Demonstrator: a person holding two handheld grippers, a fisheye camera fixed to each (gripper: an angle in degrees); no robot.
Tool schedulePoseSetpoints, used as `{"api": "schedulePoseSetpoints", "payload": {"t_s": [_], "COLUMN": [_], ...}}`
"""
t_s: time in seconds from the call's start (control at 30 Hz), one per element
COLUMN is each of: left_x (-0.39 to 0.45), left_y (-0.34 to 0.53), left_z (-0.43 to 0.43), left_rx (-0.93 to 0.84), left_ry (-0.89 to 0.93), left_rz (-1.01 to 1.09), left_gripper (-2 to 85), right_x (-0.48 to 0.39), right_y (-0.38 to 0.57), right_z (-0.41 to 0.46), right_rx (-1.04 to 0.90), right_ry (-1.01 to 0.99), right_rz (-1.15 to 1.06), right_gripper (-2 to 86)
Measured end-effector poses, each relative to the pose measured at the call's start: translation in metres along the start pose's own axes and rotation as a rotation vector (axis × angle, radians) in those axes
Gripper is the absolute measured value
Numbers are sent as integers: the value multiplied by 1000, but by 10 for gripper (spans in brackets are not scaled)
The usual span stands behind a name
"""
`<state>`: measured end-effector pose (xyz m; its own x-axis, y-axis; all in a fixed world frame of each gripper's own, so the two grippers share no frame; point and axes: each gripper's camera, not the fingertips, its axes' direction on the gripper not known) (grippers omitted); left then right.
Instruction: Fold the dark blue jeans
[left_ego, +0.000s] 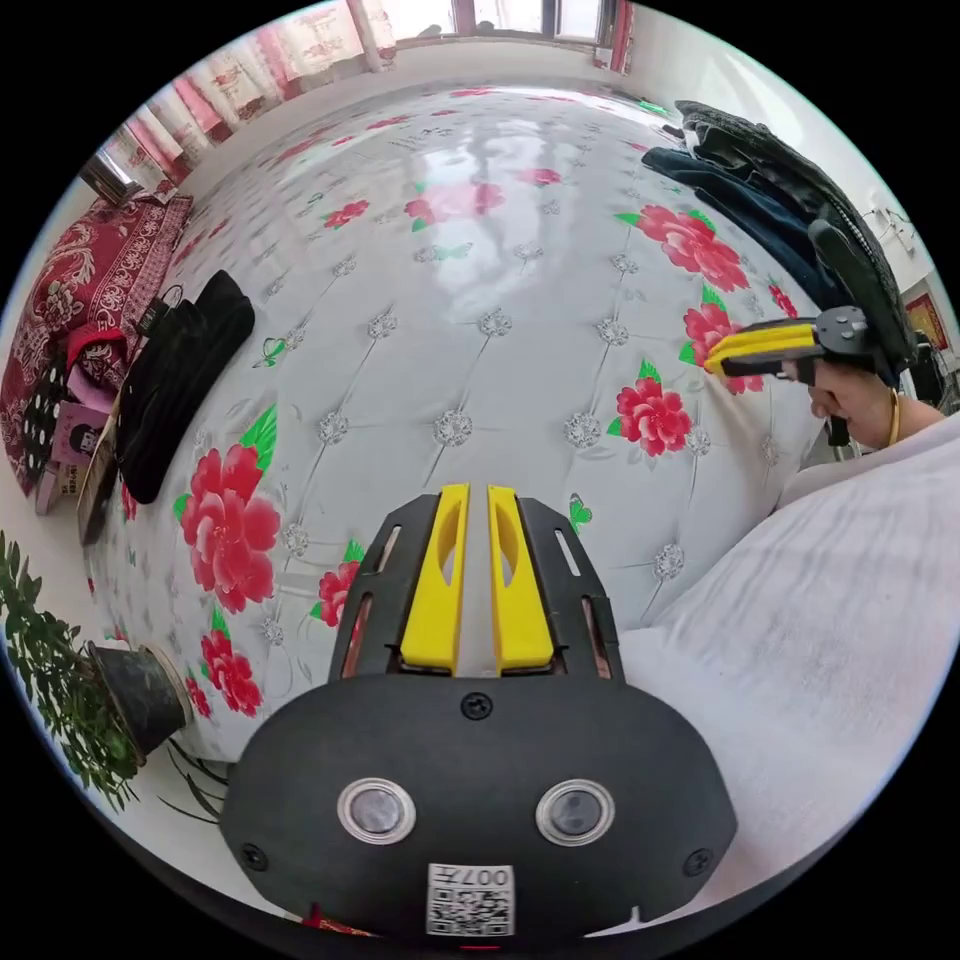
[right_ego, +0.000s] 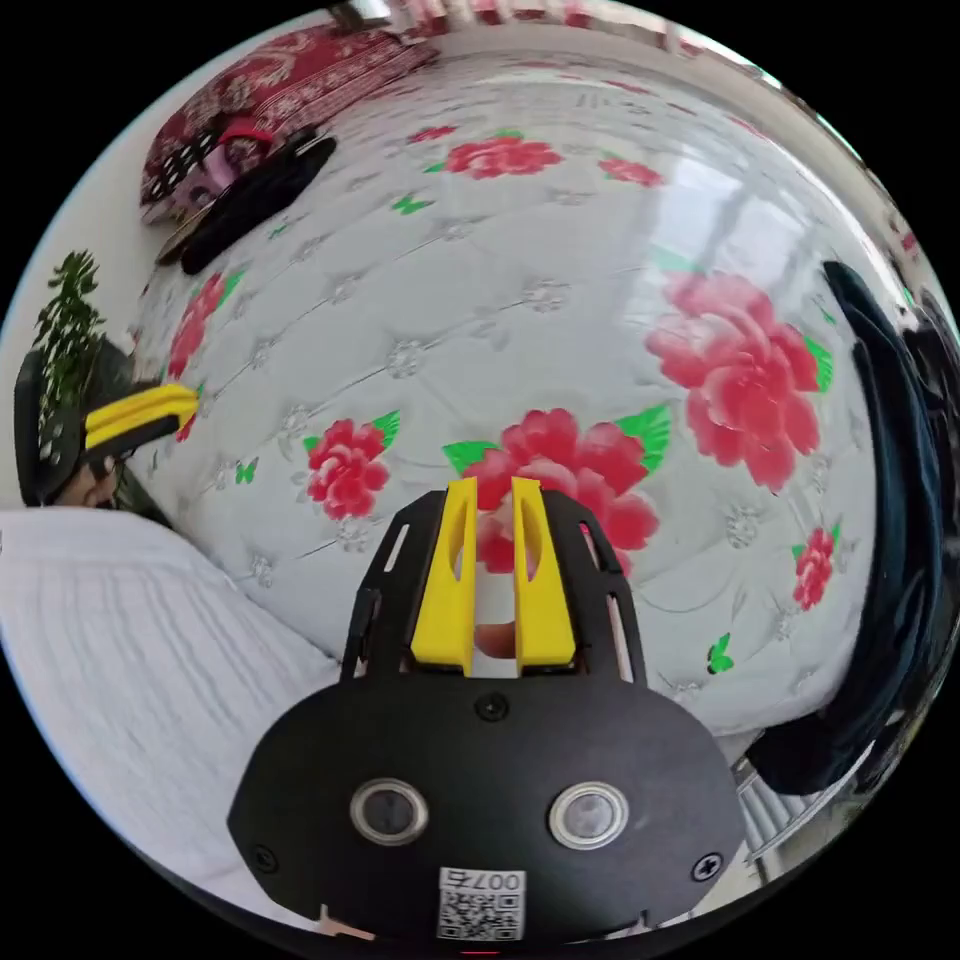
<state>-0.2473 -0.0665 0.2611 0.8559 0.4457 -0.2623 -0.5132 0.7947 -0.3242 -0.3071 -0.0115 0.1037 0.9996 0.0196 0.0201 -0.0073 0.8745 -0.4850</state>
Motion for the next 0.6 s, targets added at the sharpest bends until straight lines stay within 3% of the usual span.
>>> {"api": "schedulePoseSetpoints", "payload": {"t_s": [0.07,0.17,0.3,0.4,0.6], "left_x": [9,17,30,43,69], "left_y": [9,20,20,11,-7], "left_z": [-3,-11,-22,-26,-37], "left_rx": [-28,-53,-60,-61,-38], "left_ry": [-10,46,94,109,131], "left_rz": [-15,-75,-147,-163,-159], "left_gripper": [34,32,29,30,29], "right_x": [59,166,294,369,429], "right_y": [24,86,169,206,210], "right_z": [-31,-90,-146,-156,-110], "right_rx": [100,231,180,71,-94], "right_ry": [48,281,617,637,492], "right_rz": [153,357,487,556,514], "right_gripper": [76,88,109,123,99]}}
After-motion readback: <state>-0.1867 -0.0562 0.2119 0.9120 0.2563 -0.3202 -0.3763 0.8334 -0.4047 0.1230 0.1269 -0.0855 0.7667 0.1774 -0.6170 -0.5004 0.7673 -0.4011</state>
